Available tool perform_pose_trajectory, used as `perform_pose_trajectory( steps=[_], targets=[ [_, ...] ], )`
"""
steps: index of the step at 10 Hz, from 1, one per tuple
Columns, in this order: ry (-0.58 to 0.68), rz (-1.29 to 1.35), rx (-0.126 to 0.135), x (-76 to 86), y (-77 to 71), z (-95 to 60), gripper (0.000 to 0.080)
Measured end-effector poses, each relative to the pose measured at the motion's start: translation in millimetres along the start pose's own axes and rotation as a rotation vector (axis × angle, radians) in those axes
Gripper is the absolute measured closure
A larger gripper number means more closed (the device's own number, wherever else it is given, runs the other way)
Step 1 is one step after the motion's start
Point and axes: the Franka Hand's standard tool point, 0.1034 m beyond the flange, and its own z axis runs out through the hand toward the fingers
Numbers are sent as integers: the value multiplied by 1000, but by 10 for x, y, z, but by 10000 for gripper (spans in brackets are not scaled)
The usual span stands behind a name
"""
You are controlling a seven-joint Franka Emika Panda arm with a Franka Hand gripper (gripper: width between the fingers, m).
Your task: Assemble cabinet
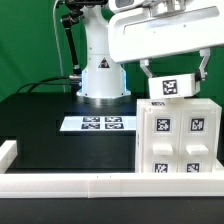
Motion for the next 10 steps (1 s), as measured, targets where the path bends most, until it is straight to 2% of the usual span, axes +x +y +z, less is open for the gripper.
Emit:
perform_pose_trajectory(
  steps=[6,10],
  targets=[
    [3,533,53,-3,-28,3,238],
    [-9,815,65,-8,-52,3,238]
  ],
)
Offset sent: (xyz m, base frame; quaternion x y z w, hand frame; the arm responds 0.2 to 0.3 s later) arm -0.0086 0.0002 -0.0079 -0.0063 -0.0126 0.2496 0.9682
